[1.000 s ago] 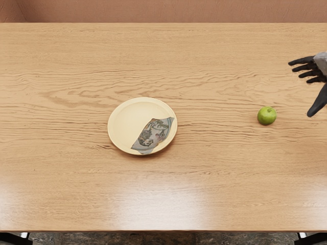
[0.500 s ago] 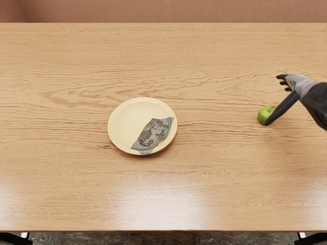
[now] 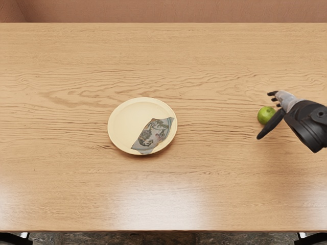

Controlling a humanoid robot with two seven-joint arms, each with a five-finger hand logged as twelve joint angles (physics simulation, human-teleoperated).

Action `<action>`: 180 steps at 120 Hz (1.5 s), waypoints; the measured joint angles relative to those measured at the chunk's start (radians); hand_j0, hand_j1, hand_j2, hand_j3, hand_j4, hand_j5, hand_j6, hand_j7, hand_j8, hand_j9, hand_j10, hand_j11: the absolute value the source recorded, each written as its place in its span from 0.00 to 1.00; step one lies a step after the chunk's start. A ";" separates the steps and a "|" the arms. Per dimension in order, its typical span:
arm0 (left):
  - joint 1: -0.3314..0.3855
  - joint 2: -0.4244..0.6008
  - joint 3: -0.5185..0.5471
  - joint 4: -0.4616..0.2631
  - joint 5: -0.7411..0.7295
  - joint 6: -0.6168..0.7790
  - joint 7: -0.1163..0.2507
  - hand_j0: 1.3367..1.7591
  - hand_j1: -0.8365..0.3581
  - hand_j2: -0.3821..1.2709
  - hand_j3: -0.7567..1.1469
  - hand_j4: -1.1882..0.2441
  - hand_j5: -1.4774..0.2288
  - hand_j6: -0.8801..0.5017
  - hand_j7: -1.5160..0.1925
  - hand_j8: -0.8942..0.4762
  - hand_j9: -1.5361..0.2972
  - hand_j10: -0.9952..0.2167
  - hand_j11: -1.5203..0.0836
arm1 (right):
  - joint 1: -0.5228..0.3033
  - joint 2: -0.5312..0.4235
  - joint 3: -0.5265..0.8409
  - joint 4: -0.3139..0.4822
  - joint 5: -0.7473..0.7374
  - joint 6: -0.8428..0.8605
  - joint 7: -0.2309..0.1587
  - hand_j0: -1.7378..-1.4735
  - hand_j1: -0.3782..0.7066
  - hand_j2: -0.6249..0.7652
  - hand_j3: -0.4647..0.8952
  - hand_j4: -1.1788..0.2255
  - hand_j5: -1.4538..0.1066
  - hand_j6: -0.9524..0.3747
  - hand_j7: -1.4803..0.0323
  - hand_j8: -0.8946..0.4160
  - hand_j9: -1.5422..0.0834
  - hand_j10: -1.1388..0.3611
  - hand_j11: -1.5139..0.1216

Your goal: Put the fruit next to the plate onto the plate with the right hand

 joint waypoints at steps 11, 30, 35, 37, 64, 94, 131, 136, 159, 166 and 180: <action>0.000 0.000 0.000 0.000 0.000 0.000 0.000 0.76 0.76 0.26 0.40 0.67 0.69 0.47 0.71 0.48 0.67 0.63 0.76 | 0.001 0.002 -0.006 -0.013 -0.001 0.000 0.000 0.30 0.19 0.43 0.34 0.73 0.80 0.60 0.85 0.56 0.83 0.66 0.80; 0.000 0.000 0.000 0.000 0.000 0.000 0.000 0.76 0.76 0.26 0.40 0.67 0.69 0.47 0.71 0.48 0.67 0.63 0.76 | -0.001 0.015 -0.007 -0.054 -0.002 -0.001 0.000 0.30 0.26 0.42 0.34 0.69 0.75 0.56 0.80 0.52 0.78 0.62 0.76; 0.000 0.000 0.000 0.000 0.000 0.000 0.000 0.76 0.76 0.26 0.40 0.67 0.69 0.47 0.71 0.48 0.67 0.63 0.76 | -0.002 0.029 -0.007 -0.074 -0.002 -0.001 0.000 0.30 0.27 0.42 0.34 0.68 0.74 0.55 0.79 0.51 0.77 0.61 0.75; 0.000 0.000 0.000 0.000 0.000 0.000 0.000 0.76 0.76 0.26 0.40 0.67 0.69 0.47 0.71 0.48 0.67 0.63 0.76 | -0.002 0.034 -0.007 -0.082 -0.002 -0.001 0.000 0.30 0.28 0.42 0.34 0.67 0.74 0.54 0.78 0.51 0.76 0.61 0.74; 0.000 0.000 0.000 0.000 0.000 0.000 0.000 0.76 0.76 0.26 0.40 0.67 0.69 0.47 0.71 0.48 0.67 0.63 0.76 | -0.038 0.096 -0.005 -0.173 -0.001 -0.001 0.000 0.30 0.32 0.41 0.34 0.65 0.71 0.52 0.75 0.48 0.74 0.58 0.71; 0.000 0.000 0.000 0.000 0.000 0.000 0.000 0.76 0.76 0.26 0.40 0.67 0.69 0.47 0.71 0.48 0.67 0.63 0.76 | -0.064 0.148 -0.002 -0.240 -0.001 -0.001 0.000 0.30 0.35 0.41 0.34 0.63 0.69 0.50 0.73 0.46 0.71 0.56 0.69; 0.000 0.000 0.000 0.000 0.000 0.000 0.000 0.76 0.76 0.26 0.40 0.67 0.69 0.47 0.71 0.48 0.67 0.63 0.76 | -0.082 0.163 0.035 -0.268 0.008 0.000 0.000 0.30 0.56 0.41 0.34 0.49 0.52 0.35 0.56 0.36 0.56 0.43 0.53; 0.000 0.000 0.000 0.000 0.000 0.000 0.000 0.76 0.76 0.26 0.40 0.67 0.69 0.47 0.71 0.48 0.67 0.63 0.76 | -0.083 0.162 0.038 -0.269 0.010 -0.001 0.000 0.31 0.57 0.45 0.34 0.47 0.50 0.35 0.53 0.37 0.53 0.42 0.51; 0.000 0.000 0.000 0.000 0.000 0.000 0.000 0.76 0.76 0.26 0.40 0.67 0.69 0.47 0.71 0.48 0.67 0.63 0.76 | -0.093 0.161 0.051 -0.279 0.007 0.002 0.001 0.33 0.61 0.54 0.34 0.40 0.40 0.37 0.44 0.39 0.43 0.40 0.41; 0.000 0.000 0.000 0.000 0.000 0.000 0.000 0.76 0.76 0.26 0.40 0.67 0.69 0.47 0.71 0.48 0.67 0.63 0.76 | -0.095 0.161 0.052 -0.281 0.007 0.002 0.001 0.33 0.60 0.58 0.34 0.38 0.37 0.37 0.41 0.40 0.41 0.39 0.38; 0.000 0.000 0.000 0.000 0.000 0.000 0.000 0.76 0.76 0.26 0.40 0.67 0.69 0.47 0.71 0.48 0.67 0.63 0.76 | -0.098 0.158 0.067 -0.283 0.013 0.002 0.001 0.33 0.61 0.63 0.34 0.34 0.31 0.39 0.36 0.41 0.35 0.39 0.33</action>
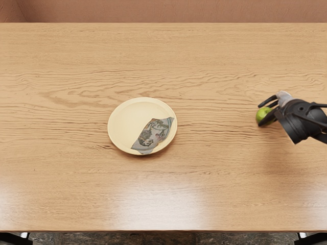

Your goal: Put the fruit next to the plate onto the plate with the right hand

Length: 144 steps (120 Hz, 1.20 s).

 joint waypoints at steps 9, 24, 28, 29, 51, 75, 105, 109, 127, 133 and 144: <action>0.000 0.000 0.000 0.000 0.000 0.000 0.000 0.76 0.76 0.26 0.40 0.67 0.69 0.47 0.71 0.48 0.67 0.63 0.76 | -0.002 -0.002 0.015 0.000 0.004 0.001 0.000 0.33 0.61 0.63 0.34 0.32 0.27 0.42 0.33 0.44 0.32 0.41 0.30; 0.000 0.000 0.000 0.000 0.000 0.000 0.000 0.76 0.76 0.26 0.40 0.67 0.69 0.47 0.71 0.48 0.67 0.63 0.76 | -0.003 -0.033 0.055 0.013 0.015 0.002 0.000 0.32 0.64 0.66 0.34 0.31 0.23 0.46 0.30 0.48 0.29 0.42 0.27; 0.000 0.000 0.000 0.000 0.000 0.000 0.000 0.76 0.76 0.26 0.40 0.67 0.69 0.47 0.71 0.48 0.67 0.63 0.76 | -0.003 -0.042 0.070 0.016 0.020 0.002 0.000 0.32 0.64 0.66 0.34 0.30 0.22 0.46 0.30 0.48 0.28 0.43 0.26; 0.000 0.000 0.000 0.000 0.000 0.000 0.000 0.76 0.76 0.26 0.40 0.67 0.69 0.47 0.71 0.48 0.67 0.63 0.76 | -0.003 -0.044 0.075 0.017 0.022 0.002 0.000 0.32 0.64 0.66 0.34 0.30 0.22 0.47 0.29 0.48 0.28 0.43 0.26; 0.000 0.000 0.000 0.000 0.000 0.000 0.000 0.76 0.76 0.26 0.40 0.67 0.69 0.47 0.71 0.48 0.67 0.63 0.76 | -0.003 -0.080 0.190 0.045 0.097 0.002 0.000 0.32 0.65 0.68 0.34 0.29 0.20 0.48 0.28 0.50 0.27 0.44 0.25; 0.000 0.000 0.000 0.000 0.000 0.000 0.000 0.76 0.76 0.26 0.40 0.67 0.69 0.47 0.71 0.48 0.67 0.63 0.76 | -0.003 -0.083 0.296 0.087 0.171 0.002 0.000 0.31 0.67 0.69 0.34 0.29 0.18 0.50 0.27 0.51 0.26 0.45 0.24; 0.000 0.000 0.000 0.000 0.000 0.000 0.000 0.76 0.76 0.26 0.40 0.67 0.69 0.47 0.71 0.48 0.67 0.63 0.76 | -0.006 -0.016 0.381 0.140 0.277 0.002 0.000 0.31 0.68 0.70 0.34 0.28 0.17 0.51 0.26 0.53 0.26 0.46 0.24; 0.000 0.000 0.000 0.000 0.000 0.000 0.000 0.76 0.76 0.26 0.40 0.67 0.69 0.47 0.71 0.48 0.67 0.63 0.76 | -0.007 0.003 0.390 0.142 0.284 0.002 0.000 0.31 0.69 0.70 0.34 0.28 0.17 0.51 0.26 0.53 0.26 0.46 0.24; 0.000 0.000 0.000 0.000 0.000 0.000 0.000 0.76 0.76 0.26 0.40 0.67 0.69 0.47 0.71 0.48 0.67 0.63 0.76 | -0.016 0.106 0.428 0.147 0.298 0.003 0.000 0.31 0.69 0.71 0.34 0.28 0.17 0.52 0.26 0.54 0.26 0.47 0.23; 0.000 0.000 0.000 0.000 0.000 0.000 0.000 0.76 0.76 0.26 0.40 0.67 0.69 0.47 0.71 0.48 0.67 0.63 0.76 | -0.017 0.140 0.441 0.147 0.299 0.003 0.000 0.31 0.70 0.71 0.34 0.28 0.16 0.52 0.26 0.54 0.25 0.47 0.23; 0.000 0.000 0.000 0.000 0.000 0.000 0.000 0.76 0.76 0.26 0.40 0.67 0.69 0.47 0.71 0.48 0.67 0.63 0.76 | -0.016 0.208 0.456 0.148 0.296 0.003 0.000 0.31 0.70 0.71 0.34 0.27 0.15 0.53 0.25 0.55 0.25 0.48 0.22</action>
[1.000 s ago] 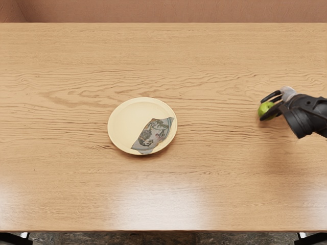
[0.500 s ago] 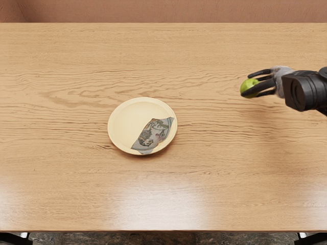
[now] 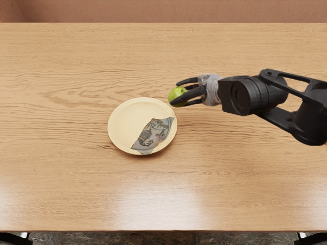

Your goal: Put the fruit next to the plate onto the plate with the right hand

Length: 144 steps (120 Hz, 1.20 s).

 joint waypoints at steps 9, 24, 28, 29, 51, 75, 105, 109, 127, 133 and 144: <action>0.000 0.000 0.000 0.000 0.000 0.000 0.000 0.76 0.76 0.26 0.40 0.67 0.69 0.47 0.71 0.48 0.67 0.63 0.76 | 0.007 0.060 0.005 0.002 -0.003 0.000 0.000 0.31 0.70 0.72 0.34 0.27 0.15 0.53 0.25 0.55 0.25 0.48 0.22; 0.000 0.000 0.000 0.000 0.000 0.000 0.000 0.76 0.76 0.26 0.40 0.67 0.69 0.47 0.71 0.48 0.67 0.63 0.76 | 0.029 0.130 0.000 0.016 -0.006 0.001 0.000 0.31 0.71 0.72 0.34 0.27 0.14 0.53 0.24 0.55 0.24 0.48 0.22; 0.000 0.000 0.000 0.000 0.000 0.000 0.000 0.76 0.76 0.26 0.40 0.67 0.69 0.47 0.71 0.48 0.67 0.63 0.76 | 0.030 0.145 -0.003 0.016 -0.011 0.001 0.000 0.31 0.70 0.72 0.34 0.27 0.14 0.53 0.24 0.55 0.24 0.48 0.22; 0.000 0.000 0.000 0.000 0.000 0.000 0.000 0.76 0.76 0.26 0.40 0.67 0.69 0.47 0.71 0.48 0.67 0.63 0.76 | 0.030 0.150 -0.005 0.015 -0.013 0.000 0.000 0.31 0.70 0.71 0.34 0.27 0.14 0.53 0.24 0.55 0.24 0.48 0.22; 0.000 0.000 0.000 0.000 0.000 0.000 0.000 0.76 0.76 0.26 0.40 0.67 0.69 0.47 0.71 0.48 0.67 0.63 0.76 | 0.029 0.195 -0.042 0.003 -0.037 0.000 0.000 0.31 0.69 0.70 0.34 0.27 0.14 0.53 0.24 0.55 0.24 0.48 0.22; 0.000 0.000 0.000 0.000 0.000 0.000 0.000 0.76 0.76 0.26 0.40 0.67 0.69 0.47 0.71 0.48 0.67 0.63 0.76 | 0.019 0.202 -0.057 -0.012 -0.049 -0.001 0.000 0.31 0.66 0.67 0.34 0.29 0.19 0.48 0.28 0.50 0.28 0.43 0.25; 0.000 0.000 0.000 0.000 0.000 0.000 0.000 0.76 0.76 0.26 0.40 0.67 0.69 0.47 0.71 0.48 0.67 0.63 0.76 | 0.011 0.203 -0.080 -0.047 -0.077 -0.004 0.000 0.31 0.61 0.62 0.34 0.36 0.32 0.40 0.38 0.41 0.38 0.37 0.35; 0.000 0.000 0.000 0.000 0.000 0.000 0.000 0.76 0.76 0.26 0.40 0.67 0.69 0.47 0.71 0.48 0.67 0.63 0.76 | 0.011 0.203 -0.083 -0.049 -0.078 -0.004 0.000 0.31 0.61 0.61 0.34 0.37 0.34 0.40 0.39 0.41 0.40 0.37 0.37; 0.000 0.000 0.000 0.000 0.000 0.000 0.000 0.76 0.76 0.26 0.40 0.67 0.69 0.47 0.71 0.48 0.67 0.63 0.76 | 0.015 0.207 -0.088 -0.055 -0.082 -0.005 -0.001 0.30 0.58 0.52 0.34 0.43 0.43 0.38 0.48 0.39 0.48 0.39 0.46; 0.000 0.000 0.000 0.000 0.000 0.000 0.000 0.76 0.76 0.26 0.40 0.67 0.69 0.47 0.71 0.48 0.67 0.63 0.76 | 0.017 0.214 -0.089 -0.059 -0.085 -0.005 -0.001 0.30 0.56 0.49 0.34 0.45 0.47 0.39 0.51 0.39 0.51 0.41 0.48; 0.000 0.000 0.000 0.000 0.000 0.000 0.000 0.76 0.76 0.26 0.40 0.67 0.69 0.47 0.71 0.48 0.67 0.63 0.76 | 0.019 0.226 -0.090 -0.064 -0.089 -0.005 -0.001 0.30 0.51 0.46 0.34 0.50 0.53 0.41 0.57 0.41 0.57 0.46 0.54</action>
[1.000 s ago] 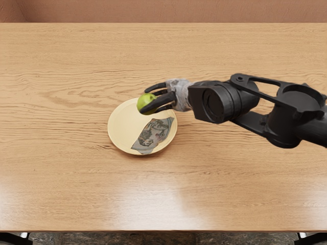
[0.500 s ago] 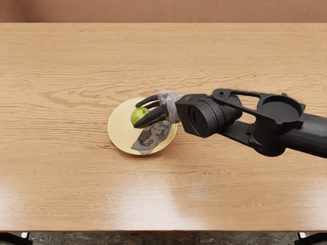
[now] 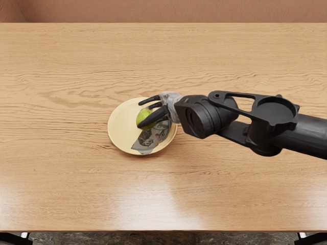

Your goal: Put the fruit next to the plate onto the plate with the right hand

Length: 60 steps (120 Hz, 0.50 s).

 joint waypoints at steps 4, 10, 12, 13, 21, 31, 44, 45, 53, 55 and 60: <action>0.000 0.000 0.000 0.000 0.000 0.000 0.000 0.76 0.76 0.26 0.40 0.67 0.69 0.47 0.71 0.48 0.67 0.63 0.76 | 0.001 0.004 0.000 -0.001 -0.001 0.000 0.000 0.30 0.49 0.45 0.34 0.52 0.55 0.42 0.59 0.42 0.59 0.48 0.57; 0.000 0.000 0.000 0.000 0.000 0.000 0.000 0.76 0.76 0.26 0.40 0.67 0.69 0.47 0.71 0.48 0.67 0.63 0.76 | 0.004 0.008 0.000 -0.002 -0.002 0.000 0.000 0.30 0.46 0.44 0.34 0.55 0.58 0.44 0.62 0.43 0.61 0.51 0.59; 0.000 0.000 0.000 0.000 0.000 0.000 0.000 0.76 0.76 0.26 0.40 0.67 0.69 0.47 0.71 0.48 0.67 0.63 0.76 | 0.005 0.009 0.000 -0.002 -0.002 0.000 0.000 0.30 0.45 0.44 0.34 0.55 0.59 0.44 0.63 0.43 0.62 0.52 0.60; 0.000 0.000 0.000 0.000 0.000 0.000 0.000 0.76 0.76 0.26 0.40 0.67 0.69 0.47 0.71 0.48 0.67 0.63 0.76 | 0.006 0.009 -0.001 -0.002 -0.002 0.000 0.000 0.30 0.45 0.44 0.34 0.55 0.59 0.44 0.63 0.43 0.63 0.52 0.60; 0.000 0.000 0.000 0.000 0.000 0.000 0.000 0.76 0.76 0.26 0.40 0.67 0.69 0.47 0.71 0.48 0.67 0.63 0.76 | 0.016 0.012 -0.005 -0.002 -0.003 0.000 0.000 0.30 0.42 0.43 0.34 0.58 0.62 0.46 0.66 0.44 0.65 0.54 0.63; 0.000 0.000 0.000 0.000 0.000 0.000 0.000 0.76 0.76 0.26 0.40 0.67 0.69 0.47 0.71 0.48 0.67 0.63 0.76 | 0.052 0.013 -0.038 0.000 -0.002 0.000 0.000 0.30 0.38 0.42 0.34 0.61 0.66 0.49 0.70 0.46 0.69 0.56 0.66; 0.000 0.000 0.000 0.000 0.000 0.000 0.000 0.76 0.76 0.26 0.40 0.67 0.69 0.47 0.71 0.48 0.67 0.63 0.76 | 0.097 0.014 -0.061 0.004 -0.001 0.000 0.000 0.30 0.33 0.42 0.34 0.64 0.70 0.52 0.74 0.49 0.73 0.59 0.71; 0.000 0.000 0.000 0.000 0.000 0.000 0.000 0.76 0.76 0.26 0.40 0.67 0.69 0.47 0.71 0.48 0.67 0.63 0.76 | 0.101 0.014 -0.062 0.004 -0.001 0.000 0.000 0.30 0.32 0.42 0.34 0.65 0.70 0.52 0.74 0.49 0.73 0.59 0.71; 0.000 0.000 0.000 0.000 0.000 0.000 0.000 0.76 0.76 0.26 0.40 0.67 0.69 0.47 0.71 0.48 0.67 0.63 0.76 | 0.129 0.014 -0.068 0.007 0.000 0.000 0.000 0.30 0.27 0.43 0.34 0.68 0.74 0.55 0.78 0.52 0.77 0.62 0.75; 0.000 0.000 0.000 0.000 0.000 0.000 0.000 0.76 0.76 0.26 0.40 0.67 0.69 0.47 0.71 0.48 0.67 0.63 0.76 | 0.135 0.014 -0.068 0.009 0.000 0.000 0.000 0.30 0.26 0.43 0.34 0.69 0.75 0.56 0.80 0.53 0.78 0.62 0.76; 0.000 0.000 0.000 0.000 0.000 0.000 0.000 0.76 0.76 0.26 0.40 0.67 0.69 0.47 0.71 0.48 0.67 0.63 0.76 | 0.145 0.012 -0.066 0.019 0.000 0.000 0.000 0.30 0.23 0.43 0.34 0.71 0.78 0.58 0.82 0.55 0.80 0.64 0.78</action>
